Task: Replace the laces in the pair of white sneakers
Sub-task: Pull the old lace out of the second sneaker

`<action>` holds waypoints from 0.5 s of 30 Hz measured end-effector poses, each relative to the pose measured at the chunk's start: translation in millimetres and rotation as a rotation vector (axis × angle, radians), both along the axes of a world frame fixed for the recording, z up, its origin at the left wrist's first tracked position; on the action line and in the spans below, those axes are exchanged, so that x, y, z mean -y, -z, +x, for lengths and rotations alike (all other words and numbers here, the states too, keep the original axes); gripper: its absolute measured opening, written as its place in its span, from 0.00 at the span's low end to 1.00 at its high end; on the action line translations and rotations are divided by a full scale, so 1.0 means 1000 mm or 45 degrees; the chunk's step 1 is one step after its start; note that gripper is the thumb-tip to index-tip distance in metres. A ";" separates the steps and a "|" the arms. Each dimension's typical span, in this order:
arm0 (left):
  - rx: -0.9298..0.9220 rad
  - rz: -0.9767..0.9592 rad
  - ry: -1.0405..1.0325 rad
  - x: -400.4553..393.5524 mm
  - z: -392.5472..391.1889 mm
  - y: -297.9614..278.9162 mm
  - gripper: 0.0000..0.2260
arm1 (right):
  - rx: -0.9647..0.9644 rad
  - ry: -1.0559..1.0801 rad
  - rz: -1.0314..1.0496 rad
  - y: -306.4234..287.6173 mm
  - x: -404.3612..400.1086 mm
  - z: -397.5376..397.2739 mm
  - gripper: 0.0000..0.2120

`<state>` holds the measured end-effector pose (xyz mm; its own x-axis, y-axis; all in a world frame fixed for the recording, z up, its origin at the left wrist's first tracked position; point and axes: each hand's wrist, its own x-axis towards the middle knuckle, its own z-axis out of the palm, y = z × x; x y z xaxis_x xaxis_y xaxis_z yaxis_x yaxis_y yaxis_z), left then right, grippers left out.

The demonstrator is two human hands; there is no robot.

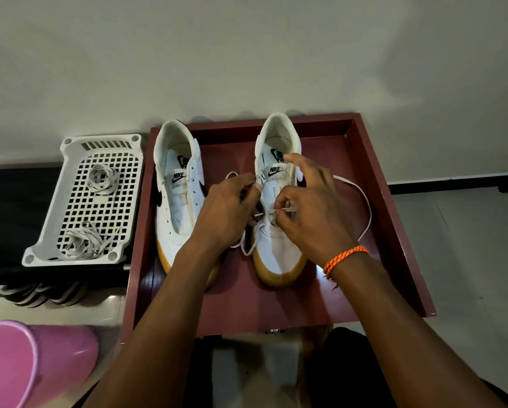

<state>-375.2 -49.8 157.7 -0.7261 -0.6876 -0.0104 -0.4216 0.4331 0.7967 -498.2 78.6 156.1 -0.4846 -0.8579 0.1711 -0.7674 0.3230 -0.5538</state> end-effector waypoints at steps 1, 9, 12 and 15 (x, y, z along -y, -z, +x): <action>-0.008 0.025 0.007 0.000 0.000 0.000 0.14 | 0.013 0.022 -0.025 -0.003 0.000 -0.002 0.05; -0.070 -0.209 -0.096 -0.003 -0.001 0.005 0.08 | -0.105 0.643 -0.320 -0.024 -0.015 -0.035 0.03; -0.164 -0.331 -0.056 -0.006 -0.004 -0.001 0.04 | -0.002 0.448 0.000 -0.009 -0.022 -0.048 0.08; -0.007 -0.409 0.193 -0.009 -0.003 -0.003 0.04 | 0.188 0.185 0.028 -0.010 -0.024 -0.042 0.28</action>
<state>-377.8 -40.7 160.3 -0.8194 -0.5397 0.1930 -0.3296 0.7192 0.6117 -539.8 102.3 165.9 -0.6221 -0.7797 0.0713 -0.6229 0.4377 -0.6484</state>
